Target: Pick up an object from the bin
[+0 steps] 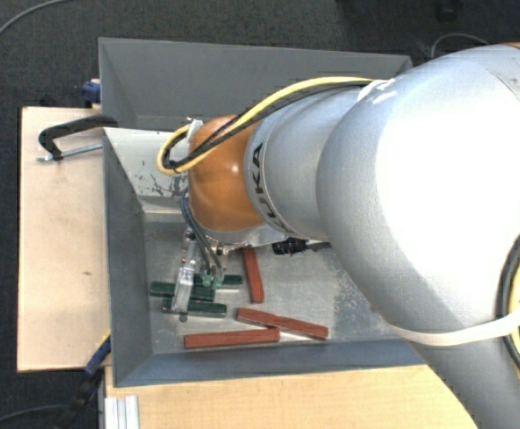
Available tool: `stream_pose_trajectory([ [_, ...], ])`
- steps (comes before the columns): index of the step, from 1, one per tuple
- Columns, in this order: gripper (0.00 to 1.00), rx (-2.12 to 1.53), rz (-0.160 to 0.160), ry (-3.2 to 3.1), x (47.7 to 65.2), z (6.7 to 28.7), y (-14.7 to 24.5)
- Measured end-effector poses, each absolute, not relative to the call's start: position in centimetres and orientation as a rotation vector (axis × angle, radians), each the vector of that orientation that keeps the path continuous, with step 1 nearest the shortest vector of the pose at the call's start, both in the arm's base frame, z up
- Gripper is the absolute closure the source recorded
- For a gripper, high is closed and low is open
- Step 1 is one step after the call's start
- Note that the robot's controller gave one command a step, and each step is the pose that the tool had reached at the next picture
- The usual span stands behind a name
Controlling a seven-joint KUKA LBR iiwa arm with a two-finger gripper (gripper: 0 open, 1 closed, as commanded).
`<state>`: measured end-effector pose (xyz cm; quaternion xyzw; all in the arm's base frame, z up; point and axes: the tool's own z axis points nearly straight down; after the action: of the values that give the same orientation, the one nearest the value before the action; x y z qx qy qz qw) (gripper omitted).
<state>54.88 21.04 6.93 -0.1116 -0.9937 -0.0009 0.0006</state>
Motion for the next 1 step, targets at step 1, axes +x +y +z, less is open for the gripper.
stream_pose_trajectory([
  [1,0.00,-0.542,-0.003,-3.094,54.45,7.15,16.66],
])
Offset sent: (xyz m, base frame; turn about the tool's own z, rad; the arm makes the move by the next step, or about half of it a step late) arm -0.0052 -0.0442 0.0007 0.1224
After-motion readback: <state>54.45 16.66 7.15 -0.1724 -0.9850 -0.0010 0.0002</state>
